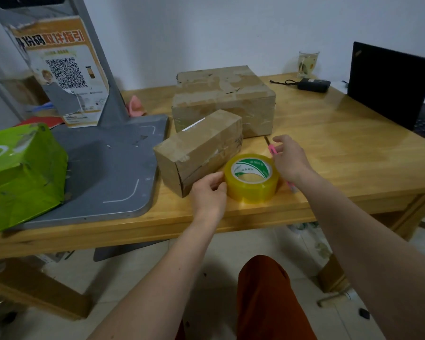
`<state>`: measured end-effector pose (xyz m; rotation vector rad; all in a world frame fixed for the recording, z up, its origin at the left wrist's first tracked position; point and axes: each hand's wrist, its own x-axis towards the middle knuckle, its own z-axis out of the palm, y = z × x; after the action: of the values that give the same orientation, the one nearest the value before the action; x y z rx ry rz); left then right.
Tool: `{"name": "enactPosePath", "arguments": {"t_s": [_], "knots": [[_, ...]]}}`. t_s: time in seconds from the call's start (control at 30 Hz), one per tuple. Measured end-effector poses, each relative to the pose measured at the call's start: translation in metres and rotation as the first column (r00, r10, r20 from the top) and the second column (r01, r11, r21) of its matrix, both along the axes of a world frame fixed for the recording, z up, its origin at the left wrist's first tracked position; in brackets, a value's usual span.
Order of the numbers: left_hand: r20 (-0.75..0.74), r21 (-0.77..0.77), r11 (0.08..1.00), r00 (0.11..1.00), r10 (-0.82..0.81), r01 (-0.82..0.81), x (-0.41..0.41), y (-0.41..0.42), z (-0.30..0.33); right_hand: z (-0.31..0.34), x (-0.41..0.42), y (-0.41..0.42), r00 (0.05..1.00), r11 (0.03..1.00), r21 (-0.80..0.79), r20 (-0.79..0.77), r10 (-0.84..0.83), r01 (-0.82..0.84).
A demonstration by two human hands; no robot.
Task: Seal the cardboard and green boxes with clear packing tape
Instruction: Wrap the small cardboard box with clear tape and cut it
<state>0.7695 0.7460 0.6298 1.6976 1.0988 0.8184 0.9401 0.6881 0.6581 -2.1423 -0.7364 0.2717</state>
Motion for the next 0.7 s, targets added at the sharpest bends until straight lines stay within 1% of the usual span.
{"name": "enactPosePath", "arguments": {"t_s": [0.07, 0.17, 0.23, 0.33, 0.4, 0.47, 0.53, 0.6, 0.7], "knots": [[0.010, 0.022, 1.000, 1.000, 0.021, -0.021, 0.000, -0.001, -0.002, 0.002, -0.005, -0.002, 0.998, 0.999, -0.001, 0.049, 0.041, -0.041], [0.020, 0.033, 0.998, 0.999, 0.046, -0.046, 0.001, -0.001, -0.003, 0.008, -0.020, -0.012, 0.968, 0.994, 0.021, 0.230, 0.098, -0.105], [0.043, 0.025, 0.997, 0.997, 0.069, -0.071, 0.001, 0.000, -0.004, 0.009, -0.036, -0.021, 0.936, 0.984, 0.027, 0.316, 0.157, -0.174], [0.037, 0.048, 0.995, 0.996, 0.082, -0.083, 0.003, -0.001, -0.004, 0.005, -0.062, -0.035, 0.891, 0.952, -0.013, 0.347, 0.292, -0.306], [0.020, 0.070, 0.995, 0.997, 0.072, -0.073, 0.004, -0.001, -0.005, 0.003, -0.074, -0.042, 0.848, 0.930, -0.121, 0.383, 0.366, -0.346], [0.021, 0.081, 0.994, 0.997, 0.073, -0.075, 0.005, -0.002, -0.005, 0.006, -0.081, -0.047, 0.808, 0.906, -0.251, 0.414, 0.419, -0.341], [0.030, 0.089, 0.992, 0.996, 0.089, -0.091, 0.005, -0.004, -0.005, 0.012, -0.084, -0.051, 0.770, 0.874, -0.341, 0.427, 0.473, -0.347], [0.045, 0.100, 0.990, 0.994, 0.097, -0.101, 0.004, -0.006, -0.006, 0.015, -0.085, -0.054, 0.754, 0.854, -0.386, 0.427, 0.500, -0.348], [0.054, 0.137, 0.986, 0.994, 0.092, -0.099, 0.001, -0.013, -0.008, 0.015, -0.084, -0.055, 0.767, 0.855, -0.376, 0.403, 0.499, -0.358]]}}
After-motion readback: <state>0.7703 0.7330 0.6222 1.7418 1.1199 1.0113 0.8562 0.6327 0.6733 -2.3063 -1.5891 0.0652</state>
